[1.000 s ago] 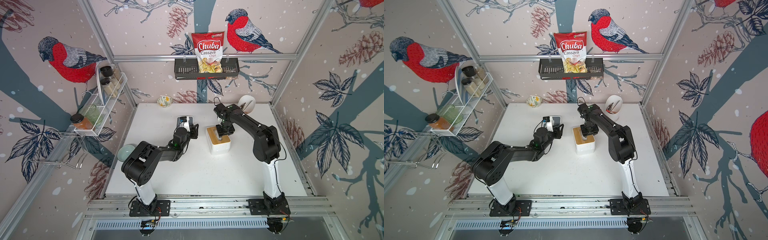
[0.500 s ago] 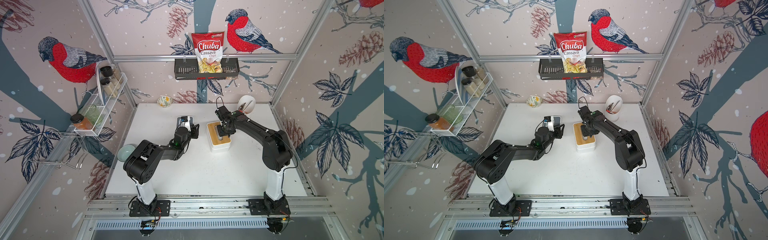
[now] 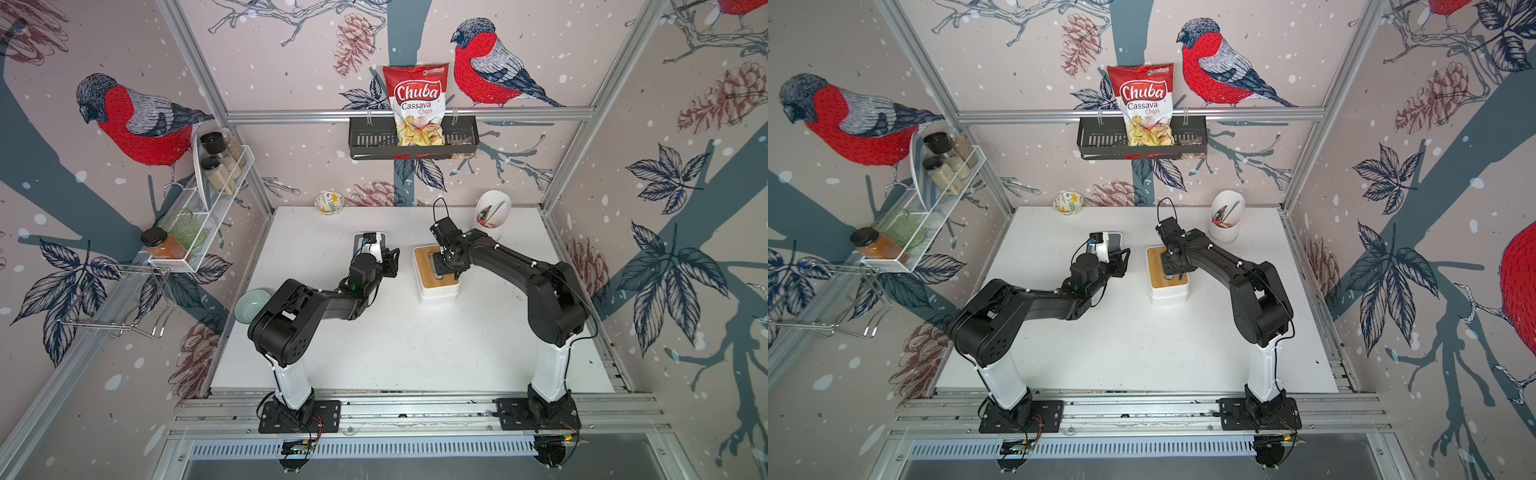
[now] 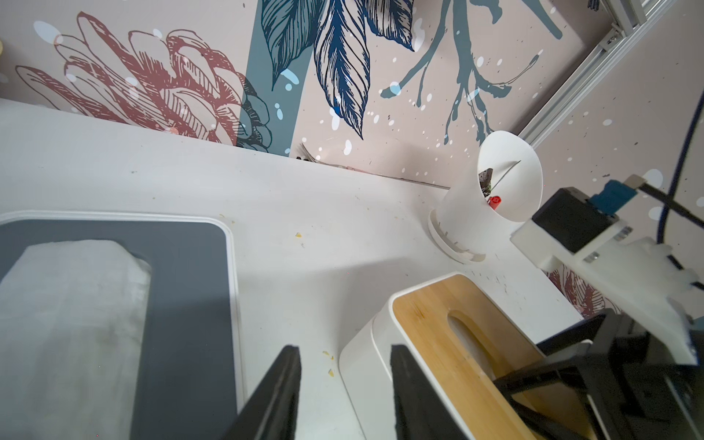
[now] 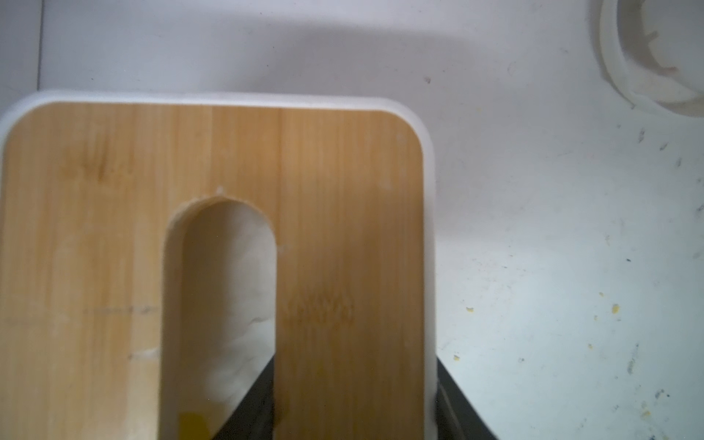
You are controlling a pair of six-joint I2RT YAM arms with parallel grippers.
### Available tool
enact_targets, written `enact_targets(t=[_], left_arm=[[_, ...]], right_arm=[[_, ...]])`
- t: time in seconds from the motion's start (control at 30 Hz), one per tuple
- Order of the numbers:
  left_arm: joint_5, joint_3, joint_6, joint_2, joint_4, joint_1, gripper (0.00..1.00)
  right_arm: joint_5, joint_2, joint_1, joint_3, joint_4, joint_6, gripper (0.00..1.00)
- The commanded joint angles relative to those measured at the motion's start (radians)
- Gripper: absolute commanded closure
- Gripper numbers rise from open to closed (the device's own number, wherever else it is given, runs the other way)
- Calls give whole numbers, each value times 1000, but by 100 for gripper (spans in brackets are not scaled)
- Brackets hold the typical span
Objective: Put the tissue paper into the tissue box
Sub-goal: Close the box lid on the tissue box.
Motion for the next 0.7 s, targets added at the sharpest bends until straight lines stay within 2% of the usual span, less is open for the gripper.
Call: enact_targets(t=[0.0, 0.33, 0.67], left_arm=[[5, 10, -6, 3, 18, 2, 57], [48, 101, -11, 83, -43, -5, 57], [67, 236, -11, 217, -187, -17, 57]], right_arm=[[47, -17, 17, -47, 17, 17, 77], [164, -142, 60, -185, 189, 57, 80], [140, -142, 58, -226, 273, 64, 80]])
